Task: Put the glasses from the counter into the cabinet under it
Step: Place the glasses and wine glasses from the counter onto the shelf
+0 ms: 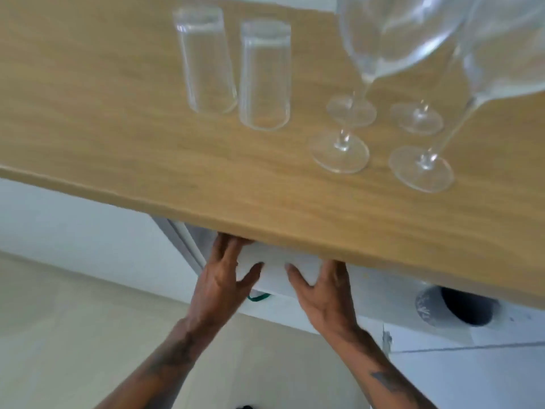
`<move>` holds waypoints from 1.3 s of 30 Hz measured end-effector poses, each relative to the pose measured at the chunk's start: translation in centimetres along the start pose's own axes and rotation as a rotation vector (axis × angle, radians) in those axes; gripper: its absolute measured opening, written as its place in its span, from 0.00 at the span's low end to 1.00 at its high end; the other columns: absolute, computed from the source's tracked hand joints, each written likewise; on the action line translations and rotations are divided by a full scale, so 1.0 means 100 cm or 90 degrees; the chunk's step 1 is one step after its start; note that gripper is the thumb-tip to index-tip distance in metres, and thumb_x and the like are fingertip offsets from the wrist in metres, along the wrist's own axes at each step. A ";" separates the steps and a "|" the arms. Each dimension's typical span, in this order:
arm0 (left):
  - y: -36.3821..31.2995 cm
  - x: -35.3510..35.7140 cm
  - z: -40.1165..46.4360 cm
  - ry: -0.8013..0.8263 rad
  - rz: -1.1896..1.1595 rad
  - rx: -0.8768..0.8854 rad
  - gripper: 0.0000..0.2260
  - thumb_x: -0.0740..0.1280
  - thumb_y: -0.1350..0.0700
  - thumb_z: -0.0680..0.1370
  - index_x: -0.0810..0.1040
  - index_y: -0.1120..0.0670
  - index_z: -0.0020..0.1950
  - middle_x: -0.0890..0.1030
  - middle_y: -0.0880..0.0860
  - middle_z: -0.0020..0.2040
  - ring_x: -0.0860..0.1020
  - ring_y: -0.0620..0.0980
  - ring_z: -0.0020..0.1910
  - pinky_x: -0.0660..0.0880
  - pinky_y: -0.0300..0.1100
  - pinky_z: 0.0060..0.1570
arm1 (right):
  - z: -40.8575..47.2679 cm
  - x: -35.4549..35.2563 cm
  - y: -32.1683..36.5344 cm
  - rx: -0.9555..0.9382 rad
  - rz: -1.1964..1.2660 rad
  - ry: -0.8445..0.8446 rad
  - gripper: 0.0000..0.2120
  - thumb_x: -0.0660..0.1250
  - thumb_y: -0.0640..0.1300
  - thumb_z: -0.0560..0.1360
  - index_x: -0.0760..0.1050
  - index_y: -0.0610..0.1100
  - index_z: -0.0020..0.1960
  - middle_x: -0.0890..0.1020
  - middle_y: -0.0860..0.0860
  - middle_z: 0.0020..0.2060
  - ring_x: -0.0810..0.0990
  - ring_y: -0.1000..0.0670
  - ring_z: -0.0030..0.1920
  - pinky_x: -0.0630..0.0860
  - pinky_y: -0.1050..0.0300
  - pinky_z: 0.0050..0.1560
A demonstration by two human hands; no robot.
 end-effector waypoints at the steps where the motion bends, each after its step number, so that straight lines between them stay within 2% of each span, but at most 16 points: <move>1: -0.003 -0.025 -0.016 -0.013 -0.008 -0.019 0.21 0.74 0.49 0.74 0.72 0.46 0.65 0.74 0.50 0.63 0.81 0.50 0.50 0.83 0.42 0.43 | -0.019 -0.002 0.012 0.024 0.011 0.035 0.34 0.75 0.47 0.71 0.66 0.38 0.71 0.72 0.41 0.69 0.71 0.43 0.69 0.66 0.55 0.70; 2: -0.003 -0.049 -0.033 -0.031 -0.023 -0.045 0.20 0.74 0.48 0.73 0.72 0.40 0.62 0.74 0.48 0.61 0.80 0.45 0.50 0.81 0.36 0.43 | -0.038 -0.006 0.025 0.043 0.023 0.051 0.33 0.76 0.45 0.70 0.66 0.40 0.70 0.71 0.42 0.68 0.72 0.42 0.69 0.68 0.53 0.68; 4: -0.008 -0.106 -0.061 -0.089 -0.026 -0.097 0.26 0.78 0.52 0.69 0.72 0.31 0.58 0.77 0.47 0.56 0.79 0.39 0.50 0.76 0.25 0.40 | -0.062 -0.022 0.065 0.064 0.053 0.040 0.27 0.77 0.40 0.67 0.70 0.47 0.61 0.73 0.45 0.61 0.74 0.41 0.66 0.71 0.55 0.64; 6: -0.018 -0.157 -0.081 -0.125 0.015 -0.114 0.19 0.74 0.51 0.68 0.74 0.34 0.52 0.79 0.51 0.51 0.77 0.36 0.48 0.72 0.22 0.43 | -0.076 -0.031 0.114 0.059 0.081 0.089 0.22 0.75 0.41 0.68 0.69 0.49 0.57 0.71 0.48 0.59 0.72 0.45 0.67 0.68 0.57 0.66; 8: -0.033 -0.209 -0.085 -0.148 0.025 -0.123 0.11 0.68 0.46 0.66 0.75 0.39 0.48 0.80 0.54 0.48 0.75 0.36 0.46 0.72 0.23 0.44 | -0.085 -0.037 0.153 0.053 0.103 0.142 0.21 0.74 0.39 0.72 0.70 0.47 0.60 0.72 0.49 0.61 0.72 0.48 0.66 0.67 0.58 0.66; 10: -0.041 -0.259 -0.075 -0.158 0.009 -0.157 0.14 0.68 0.39 0.68 0.79 0.44 0.49 0.79 0.53 0.50 0.77 0.36 0.47 0.75 0.26 0.40 | -0.091 -0.057 0.185 0.049 0.136 0.102 0.24 0.73 0.34 0.71 0.69 0.48 0.62 0.74 0.49 0.62 0.74 0.50 0.63 0.70 0.58 0.63; 11: -0.047 -0.281 -0.064 -0.172 0.008 -0.156 0.17 0.68 0.37 0.70 0.81 0.47 0.50 0.79 0.52 0.52 0.77 0.36 0.48 0.76 0.28 0.39 | -0.094 -0.064 0.206 0.002 0.134 0.114 0.25 0.74 0.39 0.73 0.66 0.52 0.63 0.73 0.53 0.62 0.74 0.53 0.63 0.70 0.62 0.62; 13: -0.061 -0.312 -0.033 -0.192 0.011 -0.130 0.16 0.70 0.40 0.75 0.81 0.50 0.54 0.75 0.46 0.56 0.78 0.37 0.49 0.79 0.33 0.39 | -0.091 -0.077 0.247 -0.137 0.110 0.143 0.25 0.72 0.50 0.74 0.59 0.60 0.63 0.69 0.60 0.62 0.72 0.59 0.63 0.71 0.65 0.62; 15: -0.077 -0.329 0.007 -0.203 0.023 -0.090 0.14 0.71 0.45 0.75 0.79 0.49 0.57 0.74 0.42 0.57 0.79 0.40 0.49 0.80 0.37 0.41 | -0.067 -0.095 0.278 -0.218 0.089 0.088 0.24 0.70 0.51 0.75 0.61 0.58 0.64 0.69 0.60 0.60 0.72 0.58 0.61 0.72 0.64 0.61; 19: -0.106 -0.322 0.090 -0.163 0.014 0.005 0.14 0.74 0.51 0.76 0.77 0.49 0.59 0.74 0.44 0.58 0.78 0.43 0.50 0.81 0.39 0.42 | -0.008 -0.108 0.325 -0.260 0.029 -0.033 0.25 0.72 0.47 0.74 0.65 0.46 0.66 0.70 0.51 0.62 0.71 0.53 0.61 0.66 0.72 0.56; 24: -0.122 -0.263 0.173 -0.056 -0.011 0.073 0.24 0.74 0.50 0.74 0.72 0.49 0.68 0.72 0.51 0.64 0.75 0.51 0.59 0.81 0.49 0.49 | 0.050 -0.094 0.312 -0.167 -0.088 -0.095 0.29 0.72 0.42 0.72 0.63 0.45 0.69 0.64 0.41 0.70 0.66 0.42 0.68 0.74 0.51 0.62; 28: -0.108 -0.213 0.202 0.046 -0.060 0.048 0.29 0.74 0.51 0.73 0.66 0.47 0.71 0.67 0.52 0.72 0.67 0.52 0.71 0.73 0.46 0.61 | 0.084 -0.075 0.282 -0.073 -0.094 -0.078 0.29 0.71 0.40 0.72 0.61 0.47 0.69 0.60 0.42 0.72 0.68 0.40 0.68 0.73 0.48 0.62; 31: -0.098 -0.196 0.207 0.068 -0.109 0.040 0.28 0.74 0.55 0.74 0.66 0.50 0.70 0.72 0.48 0.69 0.72 0.51 0.66 0.72 0.44 0.61 | 0.096 -0.065 0.270 -0.074 -0.058 -0.084 0.28 0.71 0.39 0.73 0.61 0.45 0.68 0.65 0.44 0.70 0.70 0.41 0.67 0.74 0.48 0.61; 33: -0.096 -0.194 0.207 0.049 -0.138 0.030 0.26 0.74 0.58 0.75 0.67 0.51 0.69 0.74 0.44 0.65 0.75 0.52 0.60 0.74 0.45 0.58 | 0.099 -0.065 0.268 -0.097 -0.034 -0.106 0.26 0.71 0.38 0.73 0.63 0.43 0.67 0.71 0.47 0.65 0.72 0.45 0.64 0.73 0.56 0.58; 35: -0.095 -0.195 0.203 0.024 -0.149 0.018 0.25 0.74 0.59 0.75 0.69 0.50 0.68 0.75 0.42 0.63 0.76 0.51 0.58 0.76 0.47 0.57 | 0.099 -0.066 0.267 -0.109 -0.024 -0.116 0.25 0.71 0.39 0.73 0.64 0.43 0.65 0.73 0.49 0.61 0.74 0.48 0.59 0.69 0.61 0.53; 39: -0.102 -0.204 0.185 0.019 -0.140 0.012 0.26 0.75 0.59 0.74 0.70 0.51 0.69 0.76 0.42 0.62 0.77 0.50 0.58 0.78 0.53 0.57 | 0.088 -0.069 0.272 -0.153 -0.021 -0.107 0.23 0.73 0.40 0.72 0.67 0.45 0.62 0.74 0.52 0.57 0.73 0.52 0.54 0.67 0.63 0.51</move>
Point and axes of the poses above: each hand's wrist, its own z-axis towards the middle knuckle, its own x-axis out of the palm, y = z × x, the point moved 8 cm from there along z, towards the middle knuckle
